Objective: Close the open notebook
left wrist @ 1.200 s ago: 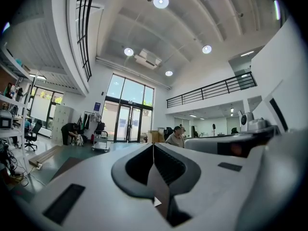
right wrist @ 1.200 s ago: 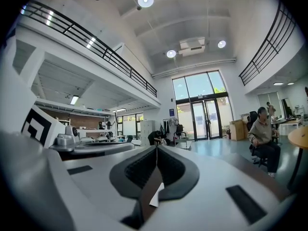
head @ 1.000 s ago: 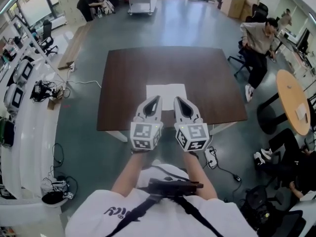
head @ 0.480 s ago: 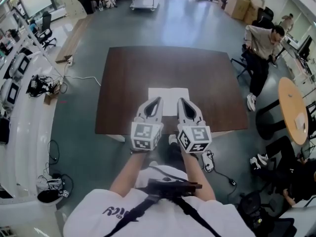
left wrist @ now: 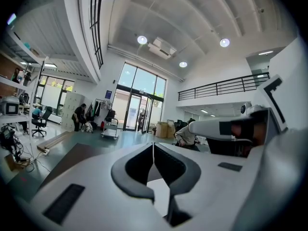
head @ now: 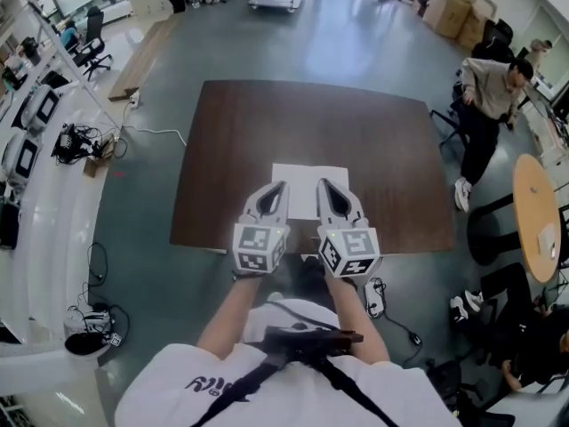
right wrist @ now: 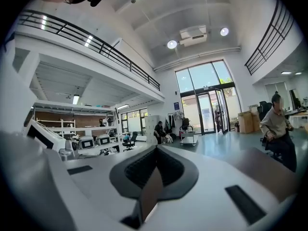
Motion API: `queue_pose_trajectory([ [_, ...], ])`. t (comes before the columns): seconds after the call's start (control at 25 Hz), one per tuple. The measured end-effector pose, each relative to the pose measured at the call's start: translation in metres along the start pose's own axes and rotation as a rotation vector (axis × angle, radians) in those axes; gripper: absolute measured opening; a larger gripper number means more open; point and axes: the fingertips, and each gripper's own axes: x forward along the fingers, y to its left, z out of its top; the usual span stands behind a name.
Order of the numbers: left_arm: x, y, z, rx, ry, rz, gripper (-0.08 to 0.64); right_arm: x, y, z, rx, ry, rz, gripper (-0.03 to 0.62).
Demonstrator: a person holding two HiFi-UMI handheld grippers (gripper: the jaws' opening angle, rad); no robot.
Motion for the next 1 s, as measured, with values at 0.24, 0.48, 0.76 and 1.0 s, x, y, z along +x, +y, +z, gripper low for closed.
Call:
queue_pose_trajectory([
  [0.24,0.017,0.025,-0.042,-0.073,0.068,0.06,0.014,0.023,-0.02,-0.02,-0.015,0.079,0.034,-0.011],
  [0.48,0.028,0.069,-0.093,-0.108,0.153,0.158,0.014,0.047,-0.044,-0.049,0.004,0.158,0.046,-0.011],
  [0.76,0.034,0.104,-0.17,-0.197,0.348,0.196,0.017,0.077,-0.051,-0.074,0.017,0.226,0.079,-0.01],
  [1.0,0.045,0.101,-0.228,-0.256,0.477,0.166,0.105,0.095,-0.059,-0.093,0.018,0.283,0.11,-0.01],
])
